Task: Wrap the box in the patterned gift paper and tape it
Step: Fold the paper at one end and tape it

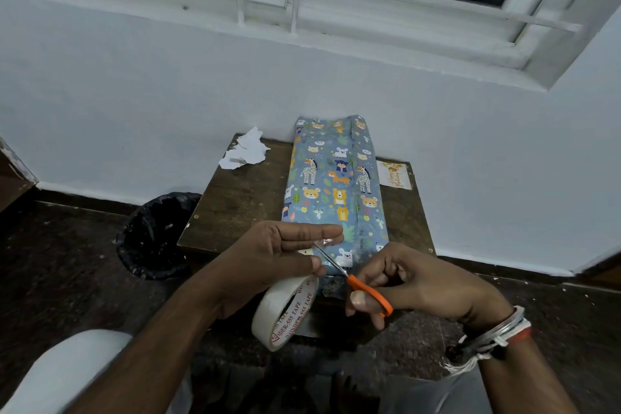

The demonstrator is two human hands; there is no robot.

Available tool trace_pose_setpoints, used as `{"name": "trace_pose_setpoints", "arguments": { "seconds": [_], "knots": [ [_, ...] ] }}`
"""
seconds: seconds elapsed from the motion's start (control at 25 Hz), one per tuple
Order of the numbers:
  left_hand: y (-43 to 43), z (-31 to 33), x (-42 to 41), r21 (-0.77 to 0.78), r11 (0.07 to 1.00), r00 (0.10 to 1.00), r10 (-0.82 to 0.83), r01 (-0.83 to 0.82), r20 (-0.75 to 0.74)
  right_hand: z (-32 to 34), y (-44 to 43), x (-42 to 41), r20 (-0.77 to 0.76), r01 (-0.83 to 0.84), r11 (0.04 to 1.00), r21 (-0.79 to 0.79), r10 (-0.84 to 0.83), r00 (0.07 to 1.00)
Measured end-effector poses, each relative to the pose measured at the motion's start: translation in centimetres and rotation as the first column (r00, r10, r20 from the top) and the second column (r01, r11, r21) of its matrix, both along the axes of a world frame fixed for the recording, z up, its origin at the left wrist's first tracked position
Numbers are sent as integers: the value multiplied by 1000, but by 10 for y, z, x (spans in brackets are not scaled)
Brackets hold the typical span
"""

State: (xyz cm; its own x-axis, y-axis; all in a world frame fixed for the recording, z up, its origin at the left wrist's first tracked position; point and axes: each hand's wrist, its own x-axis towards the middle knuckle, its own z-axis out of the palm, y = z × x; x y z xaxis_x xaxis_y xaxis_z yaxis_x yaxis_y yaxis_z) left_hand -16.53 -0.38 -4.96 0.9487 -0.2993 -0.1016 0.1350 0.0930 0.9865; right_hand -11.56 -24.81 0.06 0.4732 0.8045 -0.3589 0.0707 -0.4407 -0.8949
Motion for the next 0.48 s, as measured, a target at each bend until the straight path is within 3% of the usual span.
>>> {"name": "trace_pose_setpoints", "arguments": {
  "seconds": [0.48],
  "knots": [
    [2, 5, -2, -22, 999, 1000, -25, 25, 12, -1, 0, -3, 70, -3, 999, -45, 7, 998]
  ]
}}
